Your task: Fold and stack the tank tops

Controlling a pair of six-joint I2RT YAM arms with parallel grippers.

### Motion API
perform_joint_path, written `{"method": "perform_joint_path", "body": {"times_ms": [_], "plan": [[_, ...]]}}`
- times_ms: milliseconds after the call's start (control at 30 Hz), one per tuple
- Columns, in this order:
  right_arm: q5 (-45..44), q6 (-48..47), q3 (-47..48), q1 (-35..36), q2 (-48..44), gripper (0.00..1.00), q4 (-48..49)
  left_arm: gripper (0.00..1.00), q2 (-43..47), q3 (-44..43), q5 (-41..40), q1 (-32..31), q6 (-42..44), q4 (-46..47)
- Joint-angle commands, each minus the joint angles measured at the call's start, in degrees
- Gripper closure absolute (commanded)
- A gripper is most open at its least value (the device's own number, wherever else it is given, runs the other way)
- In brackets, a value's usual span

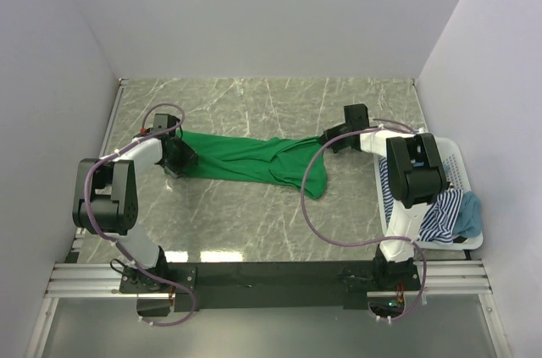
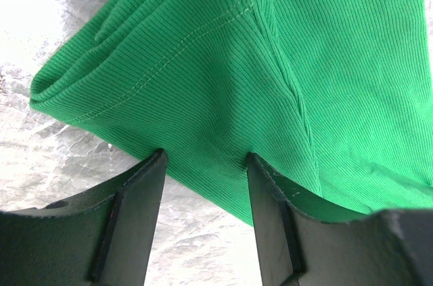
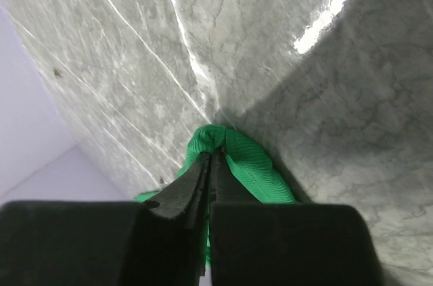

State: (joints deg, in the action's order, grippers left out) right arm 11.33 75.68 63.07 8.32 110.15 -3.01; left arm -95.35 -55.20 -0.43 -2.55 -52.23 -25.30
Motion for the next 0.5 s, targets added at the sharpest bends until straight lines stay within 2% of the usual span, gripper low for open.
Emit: {"method": "perform_joint_path", "body": {"times_ms": [0, 167, 467], "plan": [[-2.1, -4.2, -0.7, 0.0, -0.5, 1.0, 1.9, 0.42, 0.4, -0.3, -3.2, 0.4, 0.5, -1.2], [-3.9, -9.9, -3.5, 0.0, -2.4, 1.0, 6.4, 0.41, 0.6, -0.1, -3.3, 0.5, 0.3, -1.8], [-14.7, -21.4, -3.9, 0.6, -7.6, 1.0, 8.9, 0.42, -0.4, 1.3, -1.3, 0.5, -0.2, -1.1]]}}
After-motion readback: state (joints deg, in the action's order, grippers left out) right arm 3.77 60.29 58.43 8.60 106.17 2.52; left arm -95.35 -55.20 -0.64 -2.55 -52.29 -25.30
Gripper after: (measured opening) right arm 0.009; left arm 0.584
